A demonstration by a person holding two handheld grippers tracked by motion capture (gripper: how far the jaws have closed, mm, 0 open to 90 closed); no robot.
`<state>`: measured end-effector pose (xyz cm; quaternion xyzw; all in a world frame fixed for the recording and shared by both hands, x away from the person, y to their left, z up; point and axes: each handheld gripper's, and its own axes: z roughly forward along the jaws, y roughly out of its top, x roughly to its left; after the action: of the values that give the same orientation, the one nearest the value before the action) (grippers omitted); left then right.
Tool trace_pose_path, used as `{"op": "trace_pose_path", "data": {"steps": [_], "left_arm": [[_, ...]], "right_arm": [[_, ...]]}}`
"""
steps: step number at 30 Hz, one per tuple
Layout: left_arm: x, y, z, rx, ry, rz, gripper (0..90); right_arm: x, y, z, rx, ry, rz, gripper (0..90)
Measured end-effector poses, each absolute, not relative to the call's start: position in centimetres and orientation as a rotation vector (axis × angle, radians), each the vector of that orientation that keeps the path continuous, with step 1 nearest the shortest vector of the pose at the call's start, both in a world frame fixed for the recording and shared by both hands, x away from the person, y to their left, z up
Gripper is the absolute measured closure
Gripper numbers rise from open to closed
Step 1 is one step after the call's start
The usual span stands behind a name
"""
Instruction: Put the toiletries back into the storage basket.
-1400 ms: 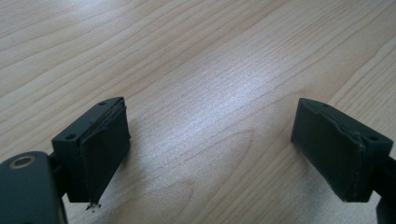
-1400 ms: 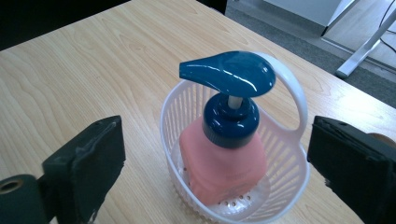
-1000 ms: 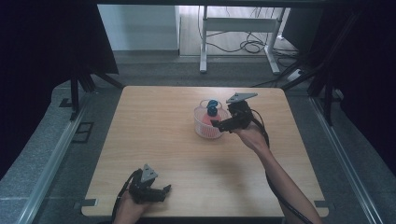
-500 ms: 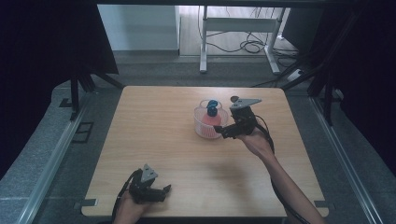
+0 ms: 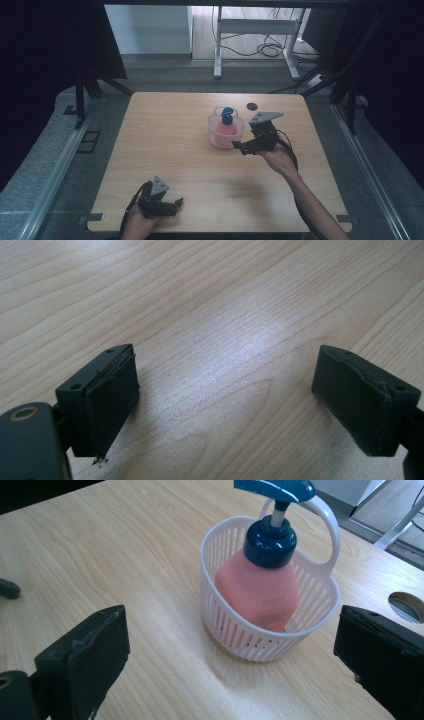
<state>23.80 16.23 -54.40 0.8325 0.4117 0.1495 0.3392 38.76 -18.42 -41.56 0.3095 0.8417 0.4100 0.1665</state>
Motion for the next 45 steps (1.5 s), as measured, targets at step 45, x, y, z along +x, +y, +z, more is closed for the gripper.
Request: {"op": "trace_pose_path", "data": {"steps": [45], "left_arm": [[23.8, 16.2, -54.4, 2.169, 1.074, 0.388, 11.1]], "right_arm": [[32.8, -23.6, -45.0, 0.888, 2.401, 1.121, 1.7]]}}
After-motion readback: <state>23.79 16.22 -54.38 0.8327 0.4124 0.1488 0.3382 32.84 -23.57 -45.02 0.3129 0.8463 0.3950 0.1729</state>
